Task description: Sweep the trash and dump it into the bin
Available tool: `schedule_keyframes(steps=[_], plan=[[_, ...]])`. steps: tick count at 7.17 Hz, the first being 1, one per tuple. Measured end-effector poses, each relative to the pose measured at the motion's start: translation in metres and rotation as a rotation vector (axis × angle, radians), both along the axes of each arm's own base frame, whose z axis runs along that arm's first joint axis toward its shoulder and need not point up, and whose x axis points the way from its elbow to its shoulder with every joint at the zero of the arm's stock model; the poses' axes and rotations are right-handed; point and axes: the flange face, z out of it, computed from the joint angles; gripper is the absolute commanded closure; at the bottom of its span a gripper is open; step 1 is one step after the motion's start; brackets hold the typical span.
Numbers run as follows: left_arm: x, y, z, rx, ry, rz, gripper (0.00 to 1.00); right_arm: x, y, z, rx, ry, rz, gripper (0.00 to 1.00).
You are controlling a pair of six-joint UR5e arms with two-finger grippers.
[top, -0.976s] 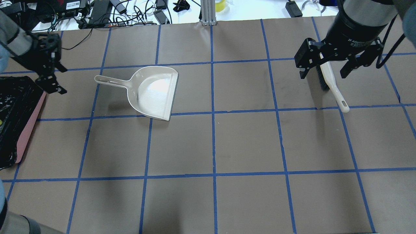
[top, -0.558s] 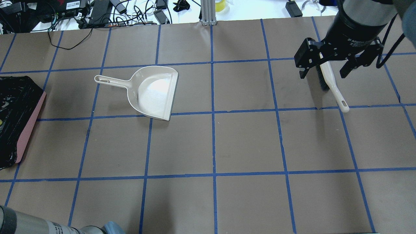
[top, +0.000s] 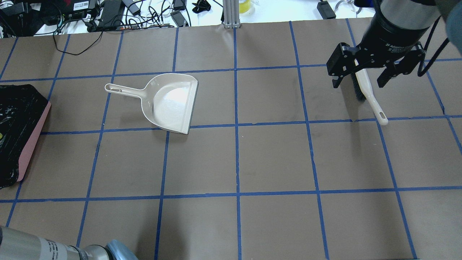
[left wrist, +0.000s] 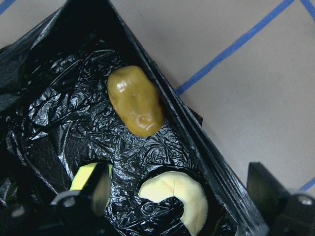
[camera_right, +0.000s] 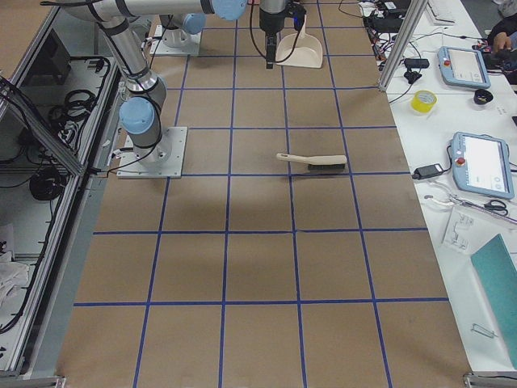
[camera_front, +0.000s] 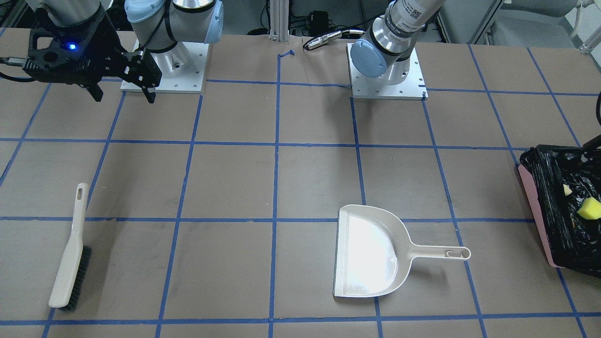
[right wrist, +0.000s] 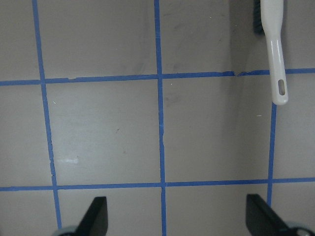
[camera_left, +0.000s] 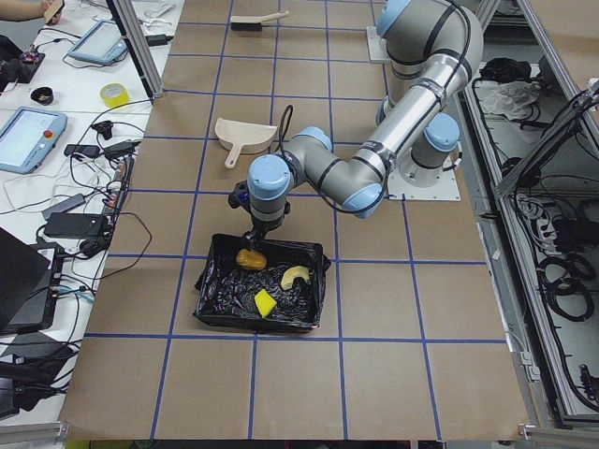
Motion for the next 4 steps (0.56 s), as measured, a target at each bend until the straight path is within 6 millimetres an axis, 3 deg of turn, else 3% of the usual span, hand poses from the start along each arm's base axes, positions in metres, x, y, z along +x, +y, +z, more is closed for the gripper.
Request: schedule_keyframes(steps=[1, 3, 4], plan=[[-0.016, -0.011, 0.013, -0.018, -0.006, 0.008, 0.00, 0.000, 0.000, 0.000, 0.000, 0.000, 0.000, 0.00], [-0.098, -0.040, 0.051, -0.037, -0.010, 0.065, 0.00, 0.000, 0.000, 0.000, 0.001, 0.000, 0.000, 0.00], [-0.142, -0.044, 0.069, -0.025, -0.019, 0.133, 0.00, 0.000, 0.000, 0.000, 0.001, 0.000, 0.000, 0.00]])
